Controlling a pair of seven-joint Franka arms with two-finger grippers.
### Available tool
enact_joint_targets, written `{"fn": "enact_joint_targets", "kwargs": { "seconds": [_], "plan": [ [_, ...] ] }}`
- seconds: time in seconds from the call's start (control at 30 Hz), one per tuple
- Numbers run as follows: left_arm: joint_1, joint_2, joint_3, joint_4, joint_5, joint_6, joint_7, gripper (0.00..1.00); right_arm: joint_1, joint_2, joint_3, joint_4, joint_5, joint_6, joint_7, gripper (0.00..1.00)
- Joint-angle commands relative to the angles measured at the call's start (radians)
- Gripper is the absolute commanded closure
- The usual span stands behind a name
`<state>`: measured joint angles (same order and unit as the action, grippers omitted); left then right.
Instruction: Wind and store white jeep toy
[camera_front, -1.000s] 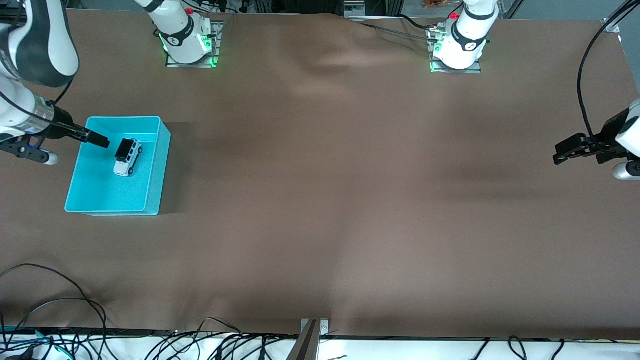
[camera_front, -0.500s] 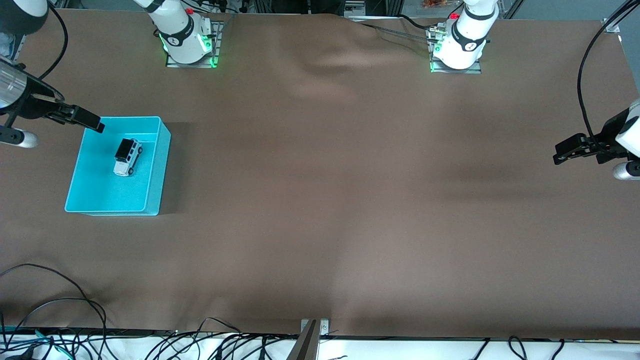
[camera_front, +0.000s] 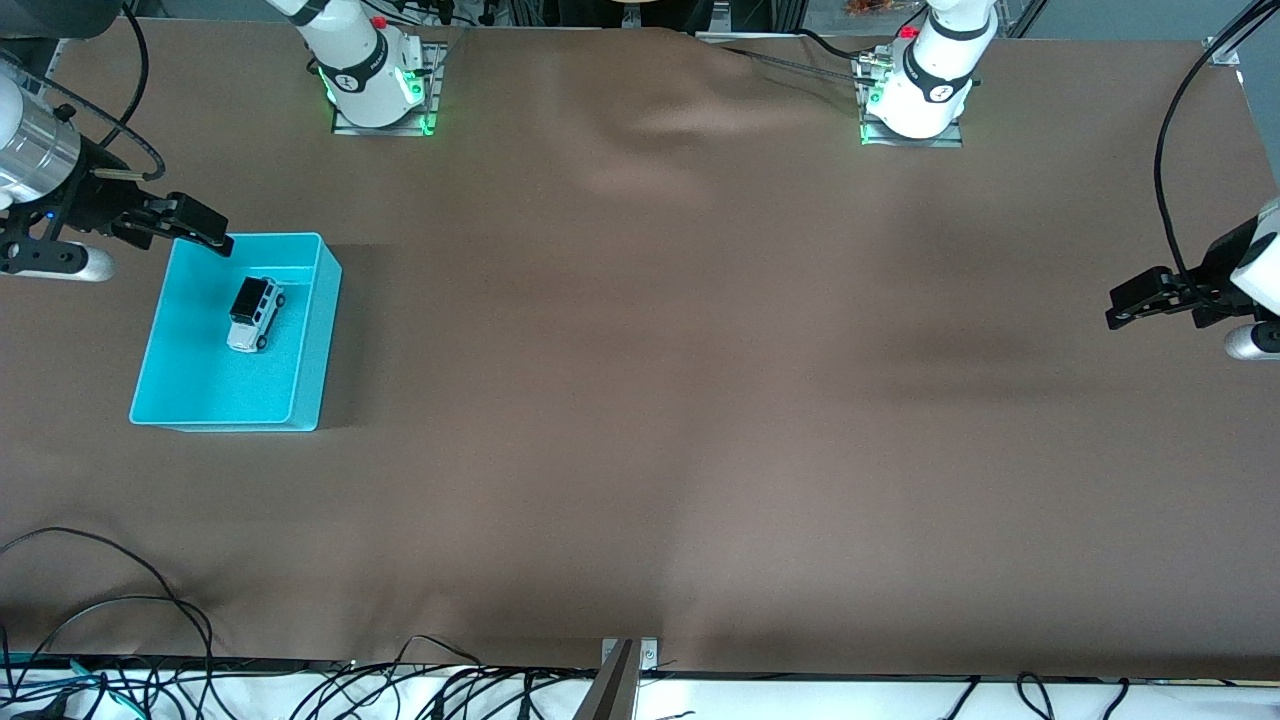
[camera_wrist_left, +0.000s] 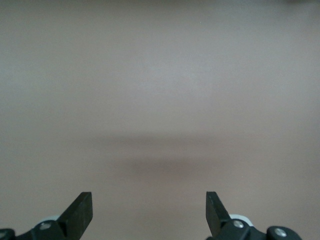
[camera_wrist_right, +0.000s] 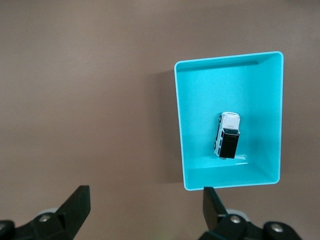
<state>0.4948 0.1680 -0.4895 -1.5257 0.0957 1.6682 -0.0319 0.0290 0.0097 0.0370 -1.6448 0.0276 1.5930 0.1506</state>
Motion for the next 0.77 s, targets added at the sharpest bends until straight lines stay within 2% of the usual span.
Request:
{"fn": "enact_joint_targets", "kwargs": {
  "seconds": [0.0, 0.73],
  "plan": [
    [0.008, -0.021, -0.004, -0.017, -0.017, -0.01, 0.02, 0.0, -0.012, 0.016, 0.006, 0.034, 0.012, -0.025, -0.023, 0.0],
    [-0.007, -0.027, -0.024, -0.017, -0.024, -0.028, 0.018, 0.0, -0.011, 0.009, 0.001, 0.034, 0.003, -0.03, -0.026, 0.0]
  ]
}}
